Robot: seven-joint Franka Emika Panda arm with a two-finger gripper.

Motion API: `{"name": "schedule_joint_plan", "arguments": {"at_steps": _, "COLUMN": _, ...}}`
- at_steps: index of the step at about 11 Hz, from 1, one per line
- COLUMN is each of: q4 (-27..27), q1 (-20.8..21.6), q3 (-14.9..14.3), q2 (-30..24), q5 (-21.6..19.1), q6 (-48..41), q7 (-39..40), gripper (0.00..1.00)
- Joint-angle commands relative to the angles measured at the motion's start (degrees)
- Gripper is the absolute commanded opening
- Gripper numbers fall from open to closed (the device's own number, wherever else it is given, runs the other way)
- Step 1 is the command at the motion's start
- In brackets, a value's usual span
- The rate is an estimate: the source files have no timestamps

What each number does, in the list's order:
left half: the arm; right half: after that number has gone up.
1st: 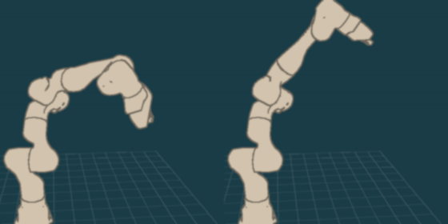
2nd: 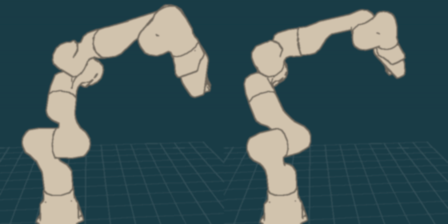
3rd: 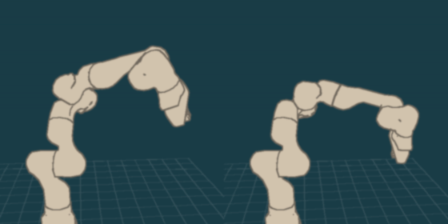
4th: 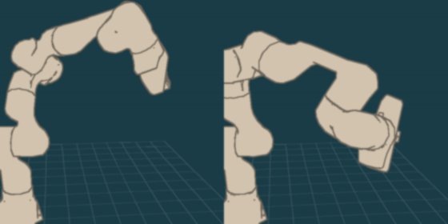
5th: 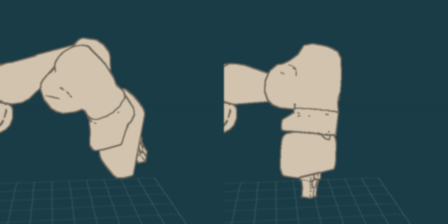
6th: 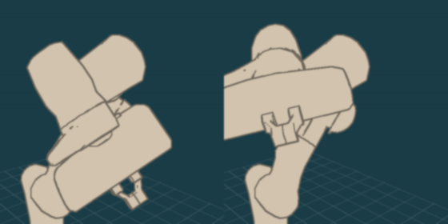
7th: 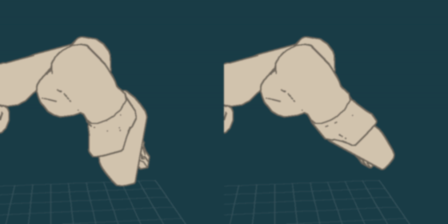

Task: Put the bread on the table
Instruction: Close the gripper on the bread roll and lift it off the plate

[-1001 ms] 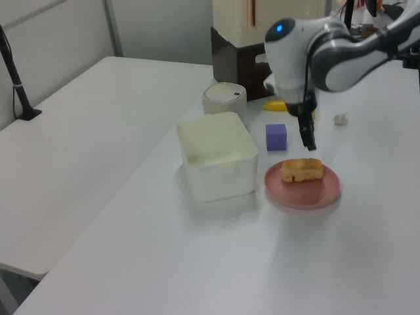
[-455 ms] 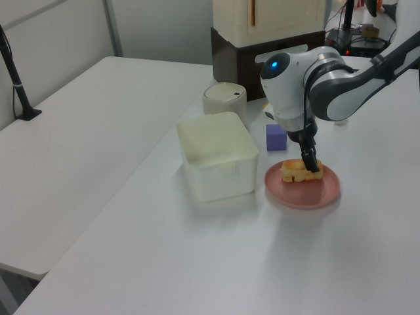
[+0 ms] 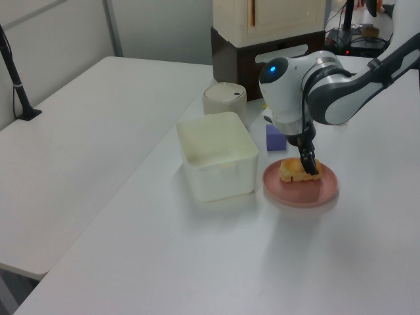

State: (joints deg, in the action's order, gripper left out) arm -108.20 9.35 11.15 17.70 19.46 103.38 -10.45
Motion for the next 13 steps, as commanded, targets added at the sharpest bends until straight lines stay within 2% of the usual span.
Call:
{"name": "schedule_joint_plan", "arguments": {"at_steps": 1, "q4": 0.1, "q1": 0.5, "q3": -0.2, "q2": 1.8, "q5": 2.1, "q6": 0.9, "q7": 1.2, "gripper": 0.48}}
{"name": "schedule_joint_plan", "arguments": {"at_steps": 2, "q4": 0.1, "q1": 0.6, "q3": -0.2, "q2": 1.8, "q5": 2.1, "q6": 0.9, "q7": 1.8, "gripper": 0.29}}
{"name": "schedule_joint_plan", "arguments": {"at_steps": 3, "q4": 0.2, "q1": 0.7, "q3": -0.2, "q2": 1.8, "q5": 2.1, "q6": 0.9, "q7": 1.7, "gripper": 0.21}}
{"name": "schedule_joint_plan", "arguments": {"at_steps": 4, "q4": 0.3, "q1": 0.6, "q3": -0.2, "q2": 1.7, "q5": 1.9, "q6": 0.9, "q7": 1.4, "gripper": 0.06}}
{"name": "schedule_joint_plan", "arguments": {"at_steps": 5, "q4": 0.4, "q1": 0.7, "q3": -0.1, "q2": 1.2, "q5": 1.5, "q6": 0.5, "q7": 1.2, "gripper": 0.00}}
{"name": "schedule_joint_plan", "arguments": {"at_steps": 8, "q4": 3.2, "q1": -0.2, "q3": -0.1, "q2": -2.5, "q5": 0.3, "q6": -2.9, "q7": 1.9, "gripper": 0.00}}
{"name": "schedule_joint_plan", "arguments": {"at_steps": 10, "q4": 3.2, "q1": -3.8, "q3": -0.2, "q2": -6.3, "q5": -1.5, "q6": -4.9, "q7": 5.0, "gripper": 0.00}}
{"name": "schedule_joint_plan", "arguments": {"at_steps": 13, "q4": 2.7, "q1": -8.8, "q3": -0.3, "q2": -6.5, "q5": -0.9, "q6": -5.6, "q7": 6.3, "gripper": 0.00}}
